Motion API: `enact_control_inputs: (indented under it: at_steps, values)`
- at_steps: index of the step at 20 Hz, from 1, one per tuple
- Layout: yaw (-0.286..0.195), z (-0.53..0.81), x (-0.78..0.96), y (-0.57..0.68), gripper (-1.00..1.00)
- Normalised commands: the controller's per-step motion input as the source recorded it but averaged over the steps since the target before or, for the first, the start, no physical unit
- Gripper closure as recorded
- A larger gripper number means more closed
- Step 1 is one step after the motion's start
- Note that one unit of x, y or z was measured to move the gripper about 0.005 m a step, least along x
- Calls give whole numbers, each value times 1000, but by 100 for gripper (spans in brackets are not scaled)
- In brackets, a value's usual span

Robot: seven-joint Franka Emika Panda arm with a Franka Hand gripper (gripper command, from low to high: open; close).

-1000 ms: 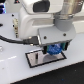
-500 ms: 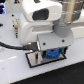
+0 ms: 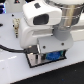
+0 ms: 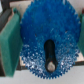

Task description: Insert the blue gear onto the right peg, followed by the red gear

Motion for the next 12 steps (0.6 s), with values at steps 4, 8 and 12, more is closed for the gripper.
enact_control_inputs:
  at_steps: [4,8,12]
  values:
    - [0,165,-20,149,-100]
    - [0,405,-49,174,-100]
    - [0,543,-75,171,-100]
